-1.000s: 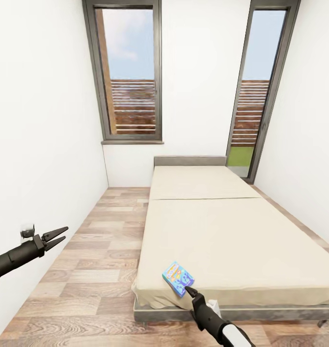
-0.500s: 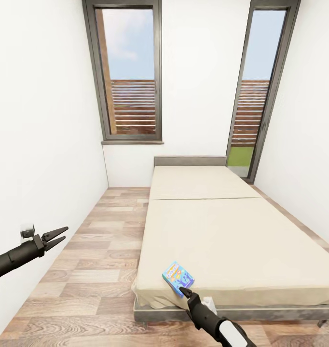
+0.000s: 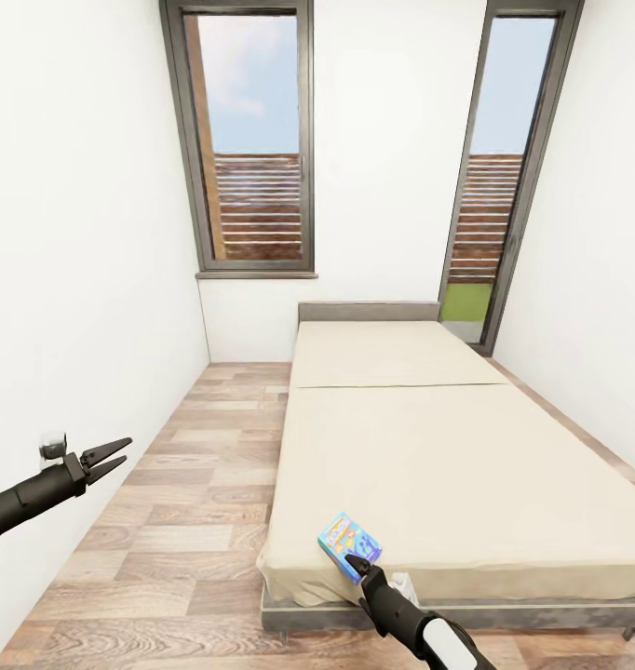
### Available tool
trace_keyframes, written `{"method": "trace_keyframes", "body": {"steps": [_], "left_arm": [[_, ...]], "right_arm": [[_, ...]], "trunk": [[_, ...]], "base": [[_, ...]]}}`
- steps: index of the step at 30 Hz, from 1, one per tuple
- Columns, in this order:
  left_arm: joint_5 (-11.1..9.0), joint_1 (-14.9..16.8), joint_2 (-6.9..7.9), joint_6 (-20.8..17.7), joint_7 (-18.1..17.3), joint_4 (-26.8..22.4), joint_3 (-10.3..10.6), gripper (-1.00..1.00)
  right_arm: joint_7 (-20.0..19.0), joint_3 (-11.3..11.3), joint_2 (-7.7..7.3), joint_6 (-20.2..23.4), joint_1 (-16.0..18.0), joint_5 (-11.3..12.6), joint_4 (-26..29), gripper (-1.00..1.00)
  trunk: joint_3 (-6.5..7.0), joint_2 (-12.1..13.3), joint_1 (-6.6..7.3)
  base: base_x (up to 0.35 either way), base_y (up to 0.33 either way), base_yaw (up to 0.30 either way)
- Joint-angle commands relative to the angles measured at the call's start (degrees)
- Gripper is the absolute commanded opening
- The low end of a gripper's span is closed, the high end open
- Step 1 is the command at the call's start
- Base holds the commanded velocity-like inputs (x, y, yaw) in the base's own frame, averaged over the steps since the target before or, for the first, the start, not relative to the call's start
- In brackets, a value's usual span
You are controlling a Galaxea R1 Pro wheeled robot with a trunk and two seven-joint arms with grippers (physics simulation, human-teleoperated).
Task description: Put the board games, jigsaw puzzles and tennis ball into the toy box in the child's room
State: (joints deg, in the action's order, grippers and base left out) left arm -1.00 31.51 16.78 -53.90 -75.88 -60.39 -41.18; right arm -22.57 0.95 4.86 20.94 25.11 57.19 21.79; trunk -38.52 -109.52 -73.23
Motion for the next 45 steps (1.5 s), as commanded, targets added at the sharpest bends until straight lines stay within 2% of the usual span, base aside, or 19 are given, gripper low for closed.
{"method": "trace_keyframes", "body": {"steps": [1, 6, 21, 35, 45], "left_arm": [[-0.1, 0.0, 0.0, -0.6, -0.1, 0.0, 0.0, 1.0], [-0.1, 0.0, -0.01, -0.6, -0.1, 0.0, 0.0, 1.0], [-0.1, 0.0, -0.02, -0.7, -0.1, 0.0, 0.0, 1.0], [-0.1, 0.0, 0.01, -0.7, -0.1, 0.0, 0.0, 1.0], [-0.1, 0.0, -0.02, -0.6, -0.1, 0.0, 0.0, 1.0]], "right_arm": [[0.0, 0.1, 0.0, 0.3, 0.0, 0.4, 0.0, 1.0], [0.0, 0.1, -0.02, 0.3, 0.0, 0.4, 0.0, 1.0], [-0.1, 0.1, -0.3, 0.3, 0.0, 0.4, 0.0, 1.0], [-0.1, 0.1, -0.29, 0.2, 0.0, 0.4, 0.0, 1.0], [-0.1, 0.1, -0.37, 0.2, 0.0, 0.5, 0.0, 1.0]], "trunk": [[-0.06, 0.0, 0.01], [-0.06, 0.0, 0.01], [-2.75, -6.0, -3.29], [-2.75, -6.0, -3.29], [-2.75, -6.0, -3.29]], "base": [[0.005, 0.003, 0.0], [0.002, 0.001, 0.0], [0.0, 0.0, 0.0], [0.001, 0.0, 0.0], [0.113, 0.0, 0.0]]}}
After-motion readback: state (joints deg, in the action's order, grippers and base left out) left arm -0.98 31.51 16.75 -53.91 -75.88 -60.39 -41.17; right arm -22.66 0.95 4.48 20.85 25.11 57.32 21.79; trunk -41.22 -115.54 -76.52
